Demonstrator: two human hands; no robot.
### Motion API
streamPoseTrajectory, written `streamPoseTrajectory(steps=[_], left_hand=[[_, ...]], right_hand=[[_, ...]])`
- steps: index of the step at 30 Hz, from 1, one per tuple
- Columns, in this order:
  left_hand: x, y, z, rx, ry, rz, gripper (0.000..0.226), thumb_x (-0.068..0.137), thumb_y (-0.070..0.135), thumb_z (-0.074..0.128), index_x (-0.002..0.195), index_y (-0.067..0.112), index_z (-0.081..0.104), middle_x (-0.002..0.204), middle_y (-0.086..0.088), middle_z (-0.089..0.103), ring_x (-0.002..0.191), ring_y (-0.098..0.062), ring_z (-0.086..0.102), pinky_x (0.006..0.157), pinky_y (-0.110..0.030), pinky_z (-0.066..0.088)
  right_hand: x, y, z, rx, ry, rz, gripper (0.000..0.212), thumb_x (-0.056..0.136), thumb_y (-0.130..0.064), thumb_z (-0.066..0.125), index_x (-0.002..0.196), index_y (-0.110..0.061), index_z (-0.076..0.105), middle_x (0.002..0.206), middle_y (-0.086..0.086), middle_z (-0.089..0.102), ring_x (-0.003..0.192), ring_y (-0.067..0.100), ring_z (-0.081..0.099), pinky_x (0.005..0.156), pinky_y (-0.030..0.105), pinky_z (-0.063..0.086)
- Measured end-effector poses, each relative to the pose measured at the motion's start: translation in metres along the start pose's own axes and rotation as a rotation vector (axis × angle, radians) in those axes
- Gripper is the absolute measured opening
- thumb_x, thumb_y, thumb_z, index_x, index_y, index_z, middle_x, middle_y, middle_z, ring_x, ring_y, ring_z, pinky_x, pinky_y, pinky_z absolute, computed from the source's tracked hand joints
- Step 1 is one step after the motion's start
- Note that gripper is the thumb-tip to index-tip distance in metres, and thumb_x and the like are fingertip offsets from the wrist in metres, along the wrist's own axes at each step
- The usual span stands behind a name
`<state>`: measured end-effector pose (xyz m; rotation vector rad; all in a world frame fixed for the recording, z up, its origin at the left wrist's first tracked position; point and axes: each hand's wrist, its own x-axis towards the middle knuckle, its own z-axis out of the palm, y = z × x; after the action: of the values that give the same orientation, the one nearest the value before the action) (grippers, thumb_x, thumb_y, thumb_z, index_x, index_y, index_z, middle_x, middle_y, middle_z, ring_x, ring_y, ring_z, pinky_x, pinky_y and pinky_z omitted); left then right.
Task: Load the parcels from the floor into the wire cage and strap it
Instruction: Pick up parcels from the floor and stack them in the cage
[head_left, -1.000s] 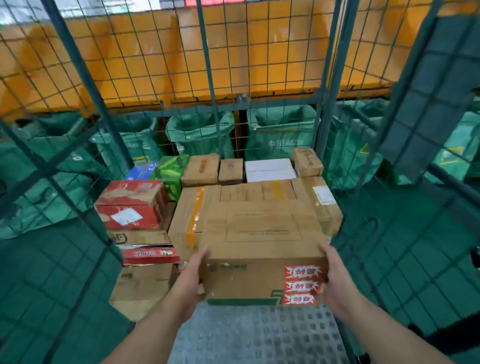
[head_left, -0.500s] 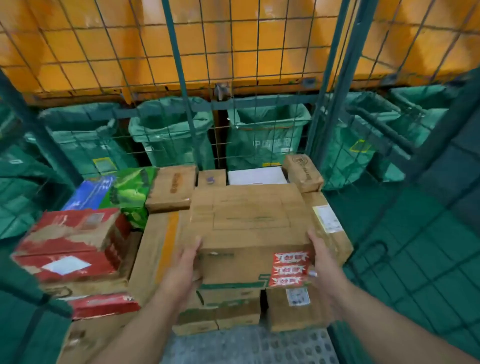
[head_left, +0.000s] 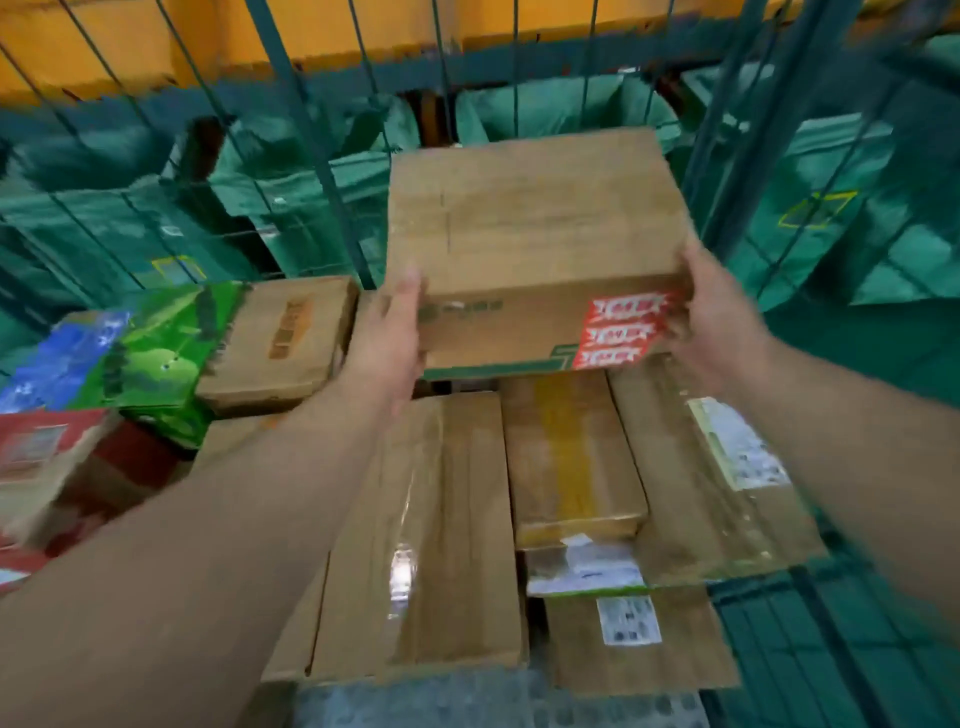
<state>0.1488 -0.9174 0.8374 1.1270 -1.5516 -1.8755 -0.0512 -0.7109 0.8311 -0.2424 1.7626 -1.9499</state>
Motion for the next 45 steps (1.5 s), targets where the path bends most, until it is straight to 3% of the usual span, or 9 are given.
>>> streamPoseTrajectory(steps=[4,10,13,20,24,27,32,37,45], left_hand=[[0.051,-0.017,0.023,0.055,0.076,0.076,0.026,0.101,0.057,0.051,0.111,0.035,0.059,0.103,0.02,0.065,0.1,-0.002,0.06,0.102,-0.032,0.045],[0.071,-0.024,0.037,0.25,0.12,0.046,0.07,0.097,0.07,0.045,0.152,0.026,0.044,0.132,0.006,0.058,0.12,-0.011,0.051,0.109,-0.033,0.04],[0.076,-0.006,0.047,0.354,0.124,0.003,0.071,0.098,0.072,0.038,0.152,0.026,0.044,0.126,0.008,0.053,0.113,-0.009,0.049,0.097,-0.028,0.037],[0.084,0.005,0.047,0.504,0.1,-0.087,0.08,0.092,0.081,0.034,0.153,0.028,0.041,0.152,0.002,0.05,0.142,-0.023,0.044,0.121,-0.055,0.023],[0.054,0.023,0.062,0.575,0.17,-0.162,0.081,0.099,0.074,0.028,0.154,0.016,0.039,0.158,-0.007,0.043,0.145,-0.03,0.038,0.12,-0.051,0.024],[0.011,0.02,0.072,0.566,0.272,-0.155,0.074,0.1,0.072,0.032,0.149,0.019,0.045,0.145,0.0,0.052,0.135,-0.031,0.045,0.112,-0.044,0.033],[-0.128,-0.044,0.05,0.575,-0.01,-0.148,0.024,0.102,0.039,0.059,0.084,0.023,0.062,0.078,0.007,0.062,0.075,-0.013,0.059,0.064,-0.022,0.041],[-0.264,-0.129,-0.005,0.514,-0.301,-0.453,0.027,0.103,0.031,0.057,0.099,0.01,0.075,0.096,-0.002,0.075,0.077,-0.009,0.066,0.071,-0.024,0.046],[-0.401,-0.198,-0.011,0.691,-0.631,-0.595,0.02,0.103,0.025,0.056,0.106,0.009,0.069,0.104,-0.009,0.069,0.083,-0.017,0.062,0.062,-0.024,0.043]], right_hand=[[0.052,0.024,-0.016,-0.059,0.033,-0.017,0.043,0.102,-0.052,0.053,0.129,-0.02,0.06,0.122,0.003,0.073,0.108,0.022,0.073,0.086,0.046,0.062],[0.078,0.034,-0.013,-0.57,0.183,-0.105,0.044,0.103,-0.064,0.036,0.114,-0.026,0.054,0.083,-0.012,0.057,0.072,0.007,0.054,0.061,0.026,0.04],[0.096,0.016,-0.015,-0.675,0.228,-0.101,0.055,0.105,-0.061,0.032,0.129,-0.018,0.058,0.106,0.0,0.061,0.096,0.02,0.059,0.071,0.025,0.036],[0.112,0.007,-0.01,-0.867,0.206,-0.062,0.056,0.107,-0.06,0.025,0.132,-0.015,0.049,0.096,0.0,0.056,0.074,0.014,0.052,0.06,0.03,0.036],[0.109,-0.005,0.003,-0.913,0.226,0.053,0.068,0.107,-0.06,0.019,0.146,-0.013,0.047,0.138,0.014,0.056,0.122,0.032,0.056,0.095,0.036,0.042],[0.082,-0.006,0.008,-0.82,0.345,0.033,0.069,0.099,-0.065,0.016,0.135,-0.02,0.053,0.127,0.011,0.063,0.117,0.033,0.062,0.096,0.032,0.049],[-0.094,0.052,-0.007,-0.782,-0.052,0.176,0.031,0.109,-0.026,0.04,0.117,-0.007,0.062,0.098,0.008,0.068,0.081,0.019,0.063,0.065,0.03,0.046],[-0.316,0.135,-0.056,-0.575,-0.235,0.587,0.027,0.107,-0.036,0.051,0.098,-0.018,0.068,0.084,-0.005,0.073,0.077,0.014,0.064,0.068,0.029,0.052],[-0.529,0.169,-0.106,-0.2,0.362,0.82,0.019,0.104,-0.028,0.052,0.097,-0.02,0.067,0.093,0.006,0.073,0.079,0.019,0.063,0.067,0.029,0.043]])
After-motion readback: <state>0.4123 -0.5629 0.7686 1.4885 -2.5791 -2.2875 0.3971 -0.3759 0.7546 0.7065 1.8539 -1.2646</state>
